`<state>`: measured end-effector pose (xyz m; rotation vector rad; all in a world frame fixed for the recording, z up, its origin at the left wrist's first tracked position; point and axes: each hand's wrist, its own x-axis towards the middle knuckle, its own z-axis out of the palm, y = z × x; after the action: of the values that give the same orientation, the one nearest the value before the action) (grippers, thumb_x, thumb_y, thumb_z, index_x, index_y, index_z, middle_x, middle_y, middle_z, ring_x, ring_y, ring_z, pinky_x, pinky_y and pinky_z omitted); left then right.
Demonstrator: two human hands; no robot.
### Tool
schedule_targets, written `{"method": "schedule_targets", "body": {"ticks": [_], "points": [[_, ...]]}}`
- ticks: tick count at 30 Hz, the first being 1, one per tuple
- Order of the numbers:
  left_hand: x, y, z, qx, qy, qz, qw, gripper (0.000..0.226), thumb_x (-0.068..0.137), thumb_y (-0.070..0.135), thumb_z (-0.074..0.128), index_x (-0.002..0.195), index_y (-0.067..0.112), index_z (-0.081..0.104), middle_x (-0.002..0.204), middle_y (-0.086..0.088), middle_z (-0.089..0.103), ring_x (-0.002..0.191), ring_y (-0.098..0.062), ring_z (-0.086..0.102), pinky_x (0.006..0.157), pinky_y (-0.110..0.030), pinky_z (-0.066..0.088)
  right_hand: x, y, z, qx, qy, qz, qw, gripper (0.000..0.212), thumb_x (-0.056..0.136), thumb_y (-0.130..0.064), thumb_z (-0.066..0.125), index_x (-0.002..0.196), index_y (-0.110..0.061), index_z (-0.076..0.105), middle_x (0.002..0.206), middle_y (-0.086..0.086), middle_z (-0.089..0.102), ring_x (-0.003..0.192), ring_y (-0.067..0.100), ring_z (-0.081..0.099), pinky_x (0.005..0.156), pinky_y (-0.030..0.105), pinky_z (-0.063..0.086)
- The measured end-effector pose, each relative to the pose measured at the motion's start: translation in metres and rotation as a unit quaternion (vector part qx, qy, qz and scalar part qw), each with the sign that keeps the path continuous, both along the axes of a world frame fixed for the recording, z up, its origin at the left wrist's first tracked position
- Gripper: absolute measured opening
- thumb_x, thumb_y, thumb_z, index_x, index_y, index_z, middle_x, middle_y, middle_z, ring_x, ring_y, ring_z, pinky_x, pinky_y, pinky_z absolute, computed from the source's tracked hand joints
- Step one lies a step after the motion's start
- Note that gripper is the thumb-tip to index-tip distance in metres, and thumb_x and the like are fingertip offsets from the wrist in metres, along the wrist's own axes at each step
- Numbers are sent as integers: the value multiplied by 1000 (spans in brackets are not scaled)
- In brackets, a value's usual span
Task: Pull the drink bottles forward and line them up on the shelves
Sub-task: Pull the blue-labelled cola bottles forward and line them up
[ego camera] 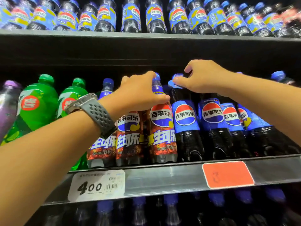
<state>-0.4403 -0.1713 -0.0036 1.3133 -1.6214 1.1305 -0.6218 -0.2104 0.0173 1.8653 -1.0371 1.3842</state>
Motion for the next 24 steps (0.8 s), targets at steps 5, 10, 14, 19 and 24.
{"method": "schedule_targets", "body": {"ticks": [5, 10, 14, 19, 24], "points": [[6, 10, 3, 59, 45, -45, 996, 72, 73, 61, 66, 133, 27, 44, 110, 6, 63, 97, -17, 60, 86, -35, 49, -1, -2, -1, -10, 28, -12, 999, 50, 82, -57, 56, 95, -10, 67, 96, 9, 67, 90, 29, 59, 77, 36, 49], [10, 13, 6, 69, 49, -73, 994, 74, 70, 57, 72, 133, 27, 46, 107, 8, 63, 82, -3, 58, 60, -18, 42, -5, -2, 0, -12, 33, -17, 999, 51, 83, -60, 52, 92, -12, 67, 94, 9, 66, 89, 29, 58, 71, 33, 46], [11, 12, 3, 71, 58, -81, 992, 86, 69, 62, 69, 142, 29, 36, 112, 8, 64, 91, -9, 61, 64, -20, 42, -11, -3, -3, -4, 30, -5, 1000, 53, 87, -59, 48, 96, -11, 68, 97, 10, 67, 91, 29, 59, 70, 33, 43], [10, 7, -5, 44, 36, -77, 995, 68, 75, 61, 64, 132, 29, 46, 109, 8, 65, 81, -4, 59, 55, -15, 37, -24, -7, -5, -27, -25, 42, 998, 32, 91, -44, 50, 103, -19, 66, 106, 3, 66, 99, 24, 57, 76, 29, 39], [1, 6, -6, -55, 29, -36, 997, 57, 76, 59, 63, 122, 25, 56, 115, 0, 62, 94, -16, 59, 63, -26, 42, -49, -14, -7, -24, -48, 8, 999, 22, 86, -31, 56, 105, -20, 63, 107, 0, 67, 102, 22, 58, 84, 30, 43]]}}
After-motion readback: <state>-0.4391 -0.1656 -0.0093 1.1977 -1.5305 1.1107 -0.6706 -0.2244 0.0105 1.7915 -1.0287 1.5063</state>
